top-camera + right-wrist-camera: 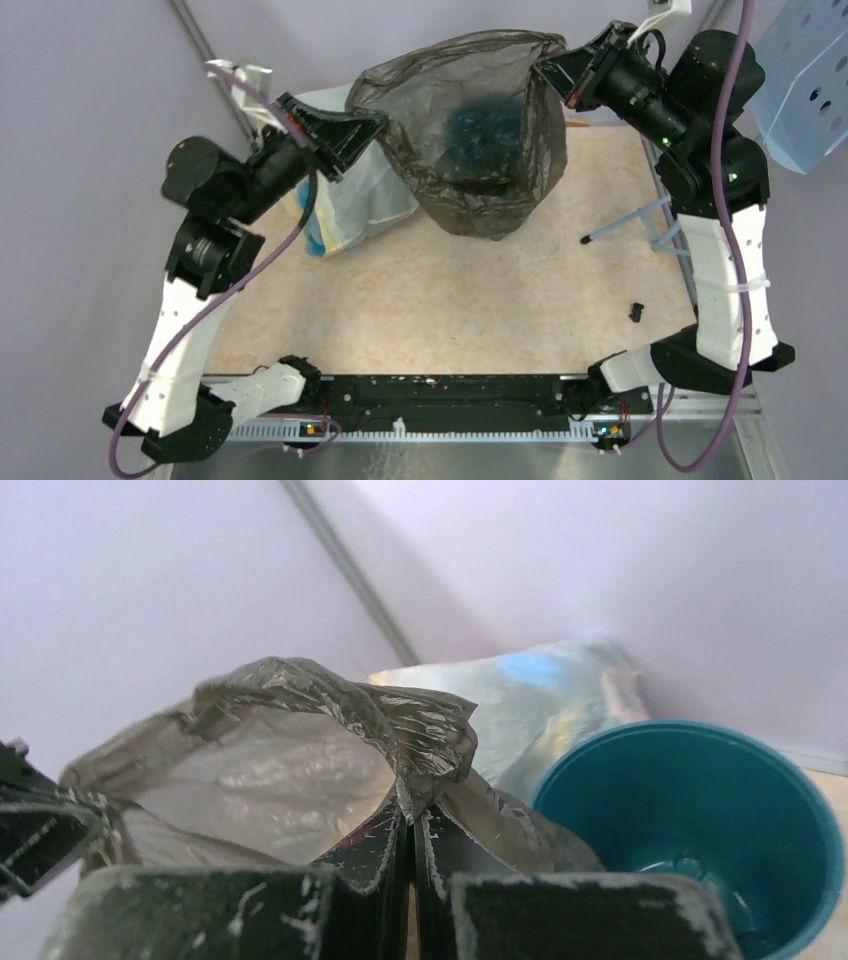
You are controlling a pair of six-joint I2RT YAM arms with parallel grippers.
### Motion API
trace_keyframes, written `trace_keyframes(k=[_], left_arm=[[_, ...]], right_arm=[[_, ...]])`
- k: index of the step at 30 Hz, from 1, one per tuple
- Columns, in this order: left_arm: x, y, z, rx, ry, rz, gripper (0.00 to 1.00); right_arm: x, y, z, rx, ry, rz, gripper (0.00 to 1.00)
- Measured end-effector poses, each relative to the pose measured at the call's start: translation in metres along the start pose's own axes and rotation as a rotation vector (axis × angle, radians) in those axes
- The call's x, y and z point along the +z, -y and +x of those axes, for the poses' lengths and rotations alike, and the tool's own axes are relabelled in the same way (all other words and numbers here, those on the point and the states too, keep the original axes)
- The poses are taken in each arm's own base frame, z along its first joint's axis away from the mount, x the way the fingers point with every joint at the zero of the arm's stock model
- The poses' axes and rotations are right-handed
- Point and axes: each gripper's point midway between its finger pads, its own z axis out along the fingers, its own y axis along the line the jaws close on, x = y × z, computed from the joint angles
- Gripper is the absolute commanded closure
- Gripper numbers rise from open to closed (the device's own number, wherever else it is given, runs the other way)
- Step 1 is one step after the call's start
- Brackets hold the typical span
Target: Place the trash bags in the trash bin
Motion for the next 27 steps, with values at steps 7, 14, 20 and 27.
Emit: trace_keyframes(k=[7, 14, 20, 27], left_arm=[[0.045, -0.054, 0.032, 0.037, -0.063, -0.086, 1.0], [0.075, -0.071, 0.024, 0.106, -0.009, -0.079, 1.0], [0.097, -0.084, 0.027, 0.126, 0.003, -0.073, 1.0], [0.108, -0.099, 0.042, 0.102, -0.04, -0.092, 1.0]], right_arm=[[0.024, 0.049, -0.008, 0.006, 0.044, 0.185, 1.0], [0.048, 0.081, -0.004, 0.017, 0.045, 0.267, 1.0], [0.06, 0.097, -0.002, 0.019, 0.044, 0.292, 1.0], [0.064, 0.111, 0.005, 0.017, 0.022, 0.331, 1.0]])
